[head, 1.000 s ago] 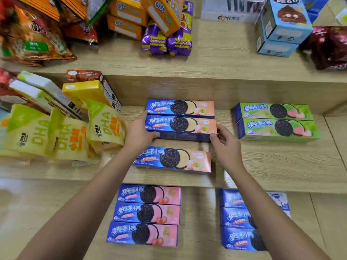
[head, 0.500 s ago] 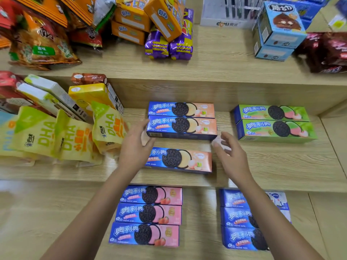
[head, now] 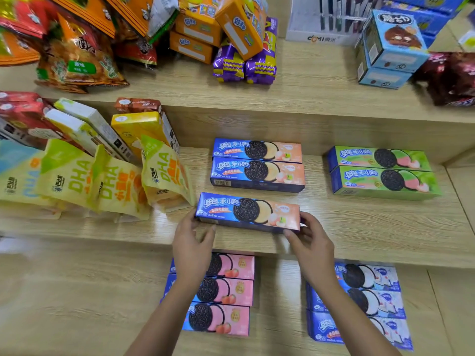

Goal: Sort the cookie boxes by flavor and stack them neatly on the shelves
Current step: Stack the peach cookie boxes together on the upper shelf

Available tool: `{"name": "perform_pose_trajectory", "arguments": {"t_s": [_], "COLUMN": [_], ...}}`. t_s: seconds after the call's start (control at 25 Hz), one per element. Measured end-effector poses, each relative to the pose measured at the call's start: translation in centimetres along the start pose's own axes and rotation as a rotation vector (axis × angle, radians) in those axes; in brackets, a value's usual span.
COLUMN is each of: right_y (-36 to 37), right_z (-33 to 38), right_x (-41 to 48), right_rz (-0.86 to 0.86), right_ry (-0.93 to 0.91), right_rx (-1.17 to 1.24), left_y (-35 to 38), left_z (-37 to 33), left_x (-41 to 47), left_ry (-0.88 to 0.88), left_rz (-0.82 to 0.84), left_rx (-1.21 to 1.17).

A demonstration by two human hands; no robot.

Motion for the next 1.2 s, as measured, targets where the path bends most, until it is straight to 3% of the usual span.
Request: {"name": "perform_pose_trajectory", "arguments": {"t_s": [0.28,0.4,0.72,0.96,1.2], "right_y": [-0.8,-0.8,-3.5,-8.5,-14.4], "right_z": [0.9,0.6,0.3,-2.2,-6.7], "right_x": [4.2,4.9,1.1,-11.0,-25.8], "right_rz": [-0.076,-0.077,-0.072,-0.102,-0.380], "right_ry": [0.054,0.079,0.106,0.216,0.433], "right_rx": [0.043,0.029,-0.001,-0.008,0.076], "left_y": [2.7,3.0,0.9,2.8,10.3], "left_z": [-1.7,-1.7,-2.7,-3.4,-9.2], "left_x": [1.7,2.3,-1.9,-9.2,-17.7], "left_ry": [0.020,0.067,0.116,0.362,0.614], "left_rz": [0.089,0.109,0.144,0.674,1.015], "left_rx": [-0.045,0.049,0.081,0.104,0.148]}}
Point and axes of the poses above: each hand's wrist, its own x-axis towards the middle knuckle, its own y-axis out of the palm, z = x × y, the point moved 2 cm from there along x, towards the middle knuckle, and after that the axes turned 2 degrees about -x, right-handed, at the moved point
